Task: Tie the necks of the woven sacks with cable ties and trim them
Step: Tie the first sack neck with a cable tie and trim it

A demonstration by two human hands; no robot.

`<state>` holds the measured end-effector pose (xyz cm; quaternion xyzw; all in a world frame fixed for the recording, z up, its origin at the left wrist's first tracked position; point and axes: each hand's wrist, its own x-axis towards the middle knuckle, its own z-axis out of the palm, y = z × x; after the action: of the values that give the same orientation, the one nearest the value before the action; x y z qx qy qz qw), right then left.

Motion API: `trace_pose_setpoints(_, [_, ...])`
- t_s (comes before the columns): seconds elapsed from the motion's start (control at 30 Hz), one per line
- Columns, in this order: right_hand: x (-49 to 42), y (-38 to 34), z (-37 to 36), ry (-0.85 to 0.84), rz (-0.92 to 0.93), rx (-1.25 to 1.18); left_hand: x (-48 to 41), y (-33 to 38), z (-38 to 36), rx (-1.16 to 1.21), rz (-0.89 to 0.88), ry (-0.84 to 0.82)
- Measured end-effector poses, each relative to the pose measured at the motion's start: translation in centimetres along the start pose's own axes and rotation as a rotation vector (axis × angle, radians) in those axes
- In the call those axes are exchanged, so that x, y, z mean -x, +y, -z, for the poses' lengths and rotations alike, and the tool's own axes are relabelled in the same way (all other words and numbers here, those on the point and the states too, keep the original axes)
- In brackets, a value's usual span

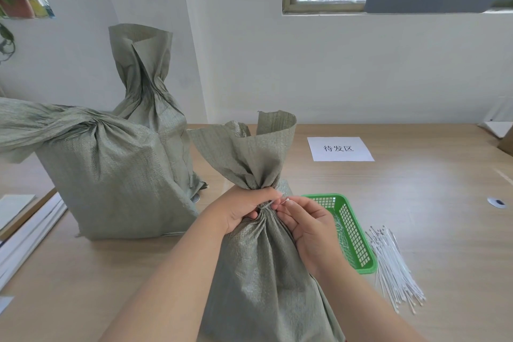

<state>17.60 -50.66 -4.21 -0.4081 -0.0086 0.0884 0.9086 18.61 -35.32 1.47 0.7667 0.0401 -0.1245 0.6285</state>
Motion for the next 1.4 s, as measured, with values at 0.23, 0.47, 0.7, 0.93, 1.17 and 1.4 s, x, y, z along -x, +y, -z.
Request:
trace_pose_setpoints(0.23, [-0.4,-0.1,-0.5,-0.052,0.055,0.103,0.1,0.2,0.1,0.033,0.011,-0.029])
trace_pose_setpoints(0.47, [-0.6,0.0,-0.5,-0.127,0.044,0.101,-0.3,0.3,0.1,-0.003,0.024,-0.037])
trace_pose_setpoints(0.7, [-1.0,0.4,-0.1,-0.137,0.046,0.087,-0.6,0.3,0.0,-0.028,0.019,-0.036])
trace_pose_setpoints(0.93, [-1.0,0.3,-0.2,-0.151,0.063,0.109,-0.7,0.4,0.0,-0.055,0.012,-0.063])
trace_pose_setpoints(1.17, [-1.2,0.4,0.0,-0.164,0.079,0.171,-0.7,0.4,0.0,-0.071,0.006,-0.059])
trace_pose_setpoints(1.4, [-1.2,0.1,0.3,-0.164,0.161,0.353,-0.3,0.3,0.1,-0.052,-0.008,-0.061])
